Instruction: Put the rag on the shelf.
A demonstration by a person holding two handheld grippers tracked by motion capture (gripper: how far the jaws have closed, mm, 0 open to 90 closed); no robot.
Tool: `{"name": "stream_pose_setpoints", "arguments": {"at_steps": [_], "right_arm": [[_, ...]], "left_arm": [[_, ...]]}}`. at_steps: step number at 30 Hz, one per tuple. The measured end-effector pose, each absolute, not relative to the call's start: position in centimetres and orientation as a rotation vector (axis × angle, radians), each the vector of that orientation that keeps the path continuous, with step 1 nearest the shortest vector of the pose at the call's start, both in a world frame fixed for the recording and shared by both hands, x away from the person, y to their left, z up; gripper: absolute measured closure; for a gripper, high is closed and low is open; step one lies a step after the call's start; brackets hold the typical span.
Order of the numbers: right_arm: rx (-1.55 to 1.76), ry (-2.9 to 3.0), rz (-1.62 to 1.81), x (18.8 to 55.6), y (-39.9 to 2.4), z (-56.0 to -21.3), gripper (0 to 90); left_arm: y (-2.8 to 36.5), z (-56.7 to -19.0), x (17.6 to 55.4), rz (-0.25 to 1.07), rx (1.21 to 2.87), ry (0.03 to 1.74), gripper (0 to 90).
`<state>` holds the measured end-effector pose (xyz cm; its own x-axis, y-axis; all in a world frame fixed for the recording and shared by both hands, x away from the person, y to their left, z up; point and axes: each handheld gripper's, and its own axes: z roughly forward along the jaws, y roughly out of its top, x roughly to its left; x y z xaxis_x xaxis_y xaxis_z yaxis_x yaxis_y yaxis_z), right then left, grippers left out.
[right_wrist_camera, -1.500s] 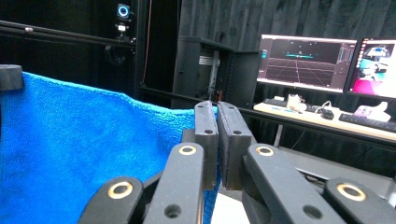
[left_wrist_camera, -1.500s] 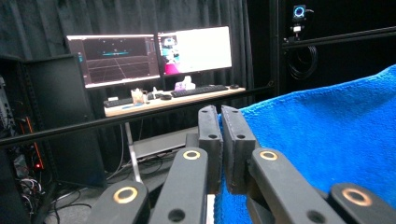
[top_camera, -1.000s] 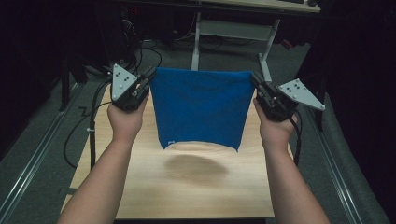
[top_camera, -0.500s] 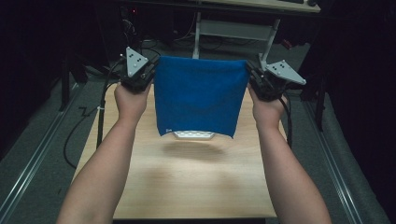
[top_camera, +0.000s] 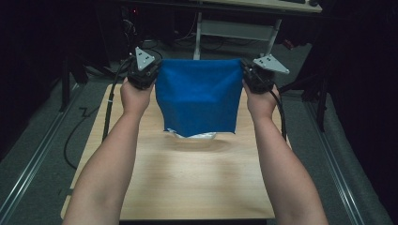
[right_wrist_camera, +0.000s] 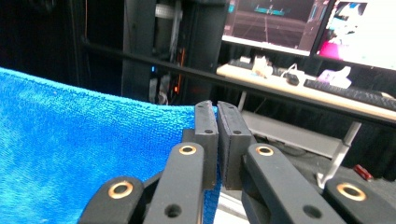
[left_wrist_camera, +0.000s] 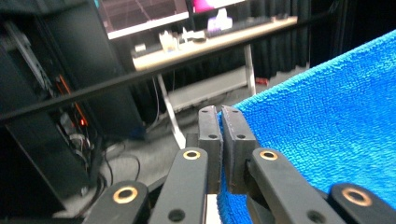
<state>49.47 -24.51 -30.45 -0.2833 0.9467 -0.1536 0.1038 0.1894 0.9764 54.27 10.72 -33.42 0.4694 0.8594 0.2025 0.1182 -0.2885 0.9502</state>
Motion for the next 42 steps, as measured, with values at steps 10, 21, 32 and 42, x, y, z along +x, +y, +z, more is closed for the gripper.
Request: {"name": "stream_pose_setpoints", "arguments": {"at_steps": [10, 21, 32, 42], "right_arm": [[1.109, 1.731, 1.098, 50.9, -24.2, -35.8, 87.9], [1.196, 1.784, 1.086, 51.2, -24.6, -40.1, 87.9], [1.251, 1.815, 1.114, 50.6, -25.1, -43.4, 87.8], [1.278, 1.858, 1.120, 50.3, -24.5, -45.7, 87.7]], "left_arm": [[11.2, -39.1, 54.9, 0.776, 1.821, 0.901, 87.5], [11.2, -43.6, 54.6, 0.649, 1.891, 0.935, 87.5], [11.3, -46.6, 53.2, 0.579, 1.892, 0.956, 87.5], [11.0, -48.3, 52.5, 0.532, 1.896, 0.956, 87.5]]}}
